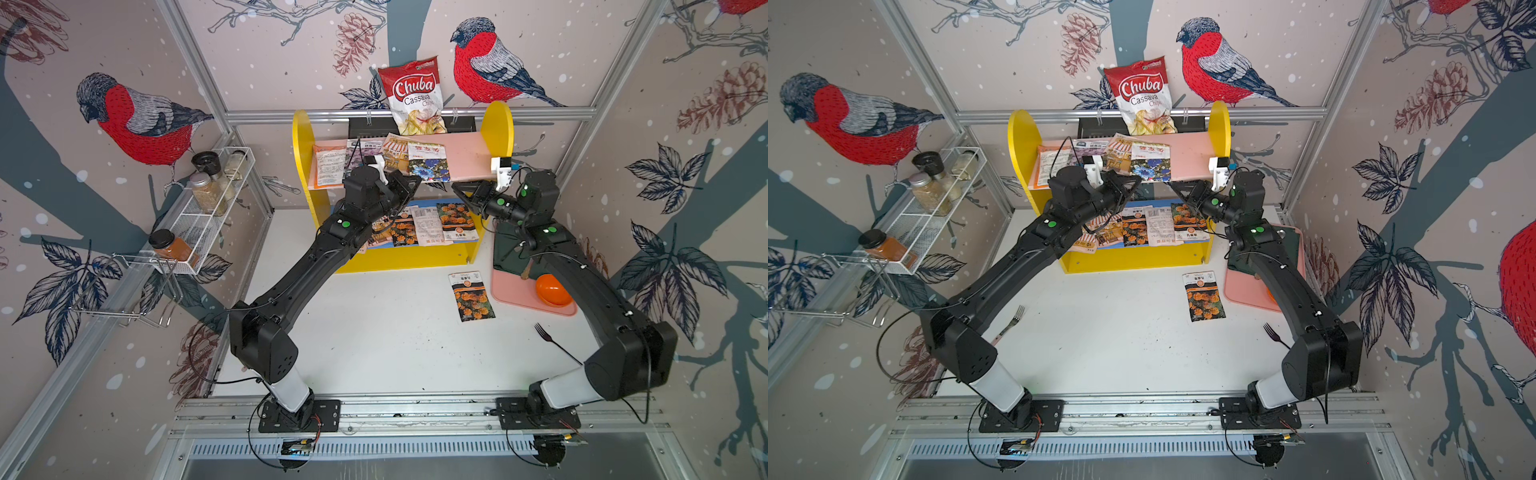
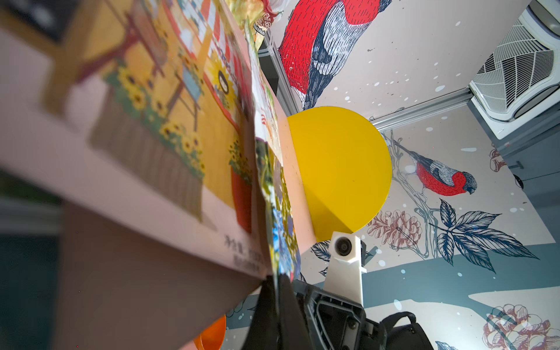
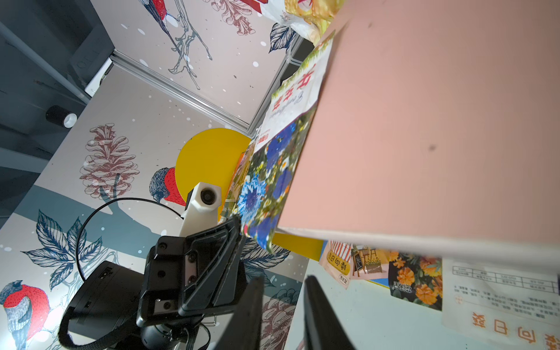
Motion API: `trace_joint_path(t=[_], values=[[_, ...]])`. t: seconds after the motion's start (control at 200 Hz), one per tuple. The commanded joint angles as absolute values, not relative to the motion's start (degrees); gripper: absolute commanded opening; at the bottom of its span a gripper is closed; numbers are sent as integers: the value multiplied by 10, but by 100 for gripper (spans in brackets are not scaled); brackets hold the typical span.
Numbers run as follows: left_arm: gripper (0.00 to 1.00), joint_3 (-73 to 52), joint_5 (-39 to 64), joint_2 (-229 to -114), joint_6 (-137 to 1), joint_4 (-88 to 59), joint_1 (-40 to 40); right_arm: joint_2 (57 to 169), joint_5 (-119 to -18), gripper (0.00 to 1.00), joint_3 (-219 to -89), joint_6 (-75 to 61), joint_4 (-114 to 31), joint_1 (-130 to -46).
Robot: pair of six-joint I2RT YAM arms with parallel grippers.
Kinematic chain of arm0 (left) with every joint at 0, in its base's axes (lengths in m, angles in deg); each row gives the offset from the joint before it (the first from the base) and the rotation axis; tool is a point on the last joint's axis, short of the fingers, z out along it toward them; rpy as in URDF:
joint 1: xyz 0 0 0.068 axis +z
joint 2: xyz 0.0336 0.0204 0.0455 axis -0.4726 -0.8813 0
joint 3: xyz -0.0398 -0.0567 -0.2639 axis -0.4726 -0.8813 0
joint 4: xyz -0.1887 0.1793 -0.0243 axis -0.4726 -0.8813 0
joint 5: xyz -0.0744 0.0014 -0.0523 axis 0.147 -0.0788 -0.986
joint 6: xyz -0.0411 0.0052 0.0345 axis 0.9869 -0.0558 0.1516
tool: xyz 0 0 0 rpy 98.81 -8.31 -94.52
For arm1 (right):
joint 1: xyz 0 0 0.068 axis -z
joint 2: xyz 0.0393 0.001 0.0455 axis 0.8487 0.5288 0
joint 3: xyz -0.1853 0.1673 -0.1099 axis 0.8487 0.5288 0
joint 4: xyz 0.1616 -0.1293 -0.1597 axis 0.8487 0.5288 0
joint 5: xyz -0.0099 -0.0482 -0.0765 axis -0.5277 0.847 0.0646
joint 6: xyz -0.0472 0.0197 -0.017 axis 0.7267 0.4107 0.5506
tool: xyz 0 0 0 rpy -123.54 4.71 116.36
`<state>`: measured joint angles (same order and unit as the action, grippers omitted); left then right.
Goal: Take the seed bag off the shelf
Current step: Pick up the seed packet from the shelf.
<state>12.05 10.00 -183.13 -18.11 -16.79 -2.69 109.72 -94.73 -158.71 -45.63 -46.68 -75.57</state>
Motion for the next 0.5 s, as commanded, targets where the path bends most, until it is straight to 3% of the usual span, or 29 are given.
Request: trace_joint_path(t=[0.0, 0.175, 0.495], values=[[0, 108, 99, -1820, -179, -144, -26, 1090, -954, 34, -1583, -469, -501, -755], [0, 101, 95, -1814, -178, -144, -27, 1091, -962, 39, -1587, -477, -512, -758], [0, 89, 92, -1812, -177, -139, -33, 1117, -966, 39, -1620, -478, -514, -774]])
